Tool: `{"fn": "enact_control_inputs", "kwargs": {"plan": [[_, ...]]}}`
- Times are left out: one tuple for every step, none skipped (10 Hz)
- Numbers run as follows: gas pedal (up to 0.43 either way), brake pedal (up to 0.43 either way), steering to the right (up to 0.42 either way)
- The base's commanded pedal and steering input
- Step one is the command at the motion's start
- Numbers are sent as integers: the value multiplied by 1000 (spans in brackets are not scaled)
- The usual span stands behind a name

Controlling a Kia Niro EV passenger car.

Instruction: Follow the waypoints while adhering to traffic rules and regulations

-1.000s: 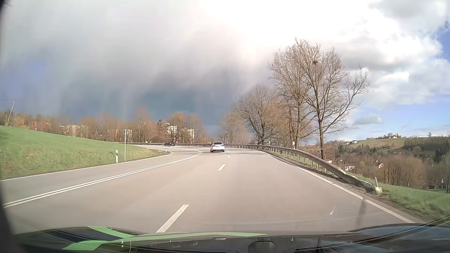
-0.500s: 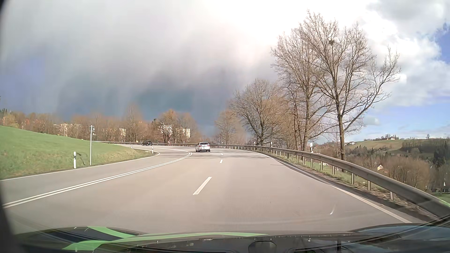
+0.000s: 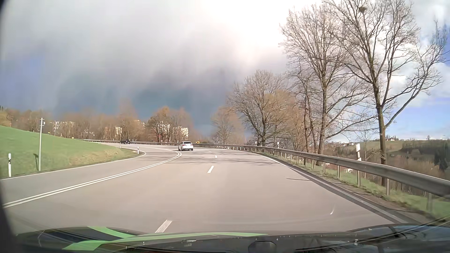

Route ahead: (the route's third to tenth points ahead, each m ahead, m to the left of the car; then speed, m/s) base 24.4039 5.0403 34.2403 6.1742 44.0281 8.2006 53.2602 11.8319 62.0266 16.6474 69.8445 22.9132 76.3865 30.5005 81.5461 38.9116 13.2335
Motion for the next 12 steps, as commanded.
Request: {"fn": "enact_control_inputs", "kwargs": {"plan": [[189, 0, -1], [189, 0, -4], [189, 0, -6], [189, 0, -6], [189, 0, -7], [189, 0, -10], [189, 0, -15], [189, 0, -18], [189, 0, -19], [189, 0, -22], [189, 0, -29], [189, 0, -34]]}}
